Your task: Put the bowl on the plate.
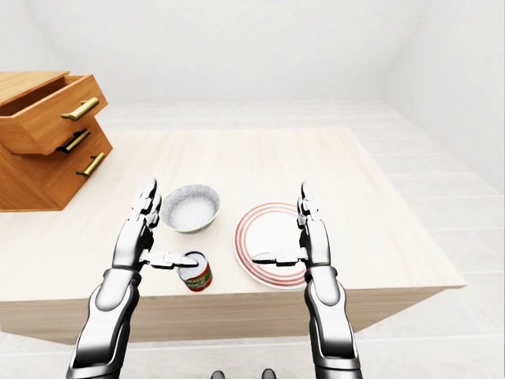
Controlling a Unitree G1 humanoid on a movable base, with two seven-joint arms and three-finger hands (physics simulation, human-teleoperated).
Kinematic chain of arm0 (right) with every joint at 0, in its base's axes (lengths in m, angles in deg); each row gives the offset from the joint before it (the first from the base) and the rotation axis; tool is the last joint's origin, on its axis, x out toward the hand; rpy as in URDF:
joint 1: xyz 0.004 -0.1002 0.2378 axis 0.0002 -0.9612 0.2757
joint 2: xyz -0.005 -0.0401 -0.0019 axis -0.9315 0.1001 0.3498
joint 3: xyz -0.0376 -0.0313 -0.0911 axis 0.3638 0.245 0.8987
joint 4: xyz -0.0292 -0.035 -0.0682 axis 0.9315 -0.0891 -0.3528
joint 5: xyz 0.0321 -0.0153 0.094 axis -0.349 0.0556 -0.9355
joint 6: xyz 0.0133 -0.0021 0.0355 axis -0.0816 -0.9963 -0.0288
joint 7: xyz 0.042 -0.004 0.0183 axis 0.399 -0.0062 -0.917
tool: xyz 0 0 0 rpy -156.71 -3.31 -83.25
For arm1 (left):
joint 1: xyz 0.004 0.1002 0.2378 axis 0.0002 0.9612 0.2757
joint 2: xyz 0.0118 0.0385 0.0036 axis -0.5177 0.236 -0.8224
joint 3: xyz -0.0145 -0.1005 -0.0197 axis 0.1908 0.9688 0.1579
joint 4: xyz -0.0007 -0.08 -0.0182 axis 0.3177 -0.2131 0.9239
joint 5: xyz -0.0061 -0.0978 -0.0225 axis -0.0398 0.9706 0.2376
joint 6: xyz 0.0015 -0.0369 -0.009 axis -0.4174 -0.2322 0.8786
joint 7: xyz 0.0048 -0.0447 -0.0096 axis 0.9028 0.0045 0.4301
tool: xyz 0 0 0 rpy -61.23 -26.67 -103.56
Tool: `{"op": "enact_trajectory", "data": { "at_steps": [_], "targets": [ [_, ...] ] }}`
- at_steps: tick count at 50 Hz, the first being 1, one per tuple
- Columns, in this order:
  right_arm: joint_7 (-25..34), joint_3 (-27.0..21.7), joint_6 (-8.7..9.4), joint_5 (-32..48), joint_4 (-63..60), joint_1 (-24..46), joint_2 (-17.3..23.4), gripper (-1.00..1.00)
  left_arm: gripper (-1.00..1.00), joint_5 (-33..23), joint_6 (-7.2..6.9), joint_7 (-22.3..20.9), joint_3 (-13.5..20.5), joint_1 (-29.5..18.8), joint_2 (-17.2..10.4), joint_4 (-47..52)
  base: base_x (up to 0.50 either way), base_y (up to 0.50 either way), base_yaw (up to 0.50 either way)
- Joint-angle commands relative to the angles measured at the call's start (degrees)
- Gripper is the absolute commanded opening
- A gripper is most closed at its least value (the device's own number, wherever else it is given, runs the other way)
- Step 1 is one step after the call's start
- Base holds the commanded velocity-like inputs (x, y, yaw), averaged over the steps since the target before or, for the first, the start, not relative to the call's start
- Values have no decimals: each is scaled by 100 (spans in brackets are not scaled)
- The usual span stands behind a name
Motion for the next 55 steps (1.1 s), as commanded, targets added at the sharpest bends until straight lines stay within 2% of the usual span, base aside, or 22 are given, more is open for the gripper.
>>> {"op": "enact_trajectory", "data": {
  "at_steps": [1,55],
  "targets": [
    [1,7,0,4,-9,7,-5,100,100,-31,0,-6,0,8,3,13,7,-13,0],
    [48,-7,0,-10,-172,-28,4,100,100,-172,0,-63,-8,-114,-15,211,6,-13,0]
  ]
}}
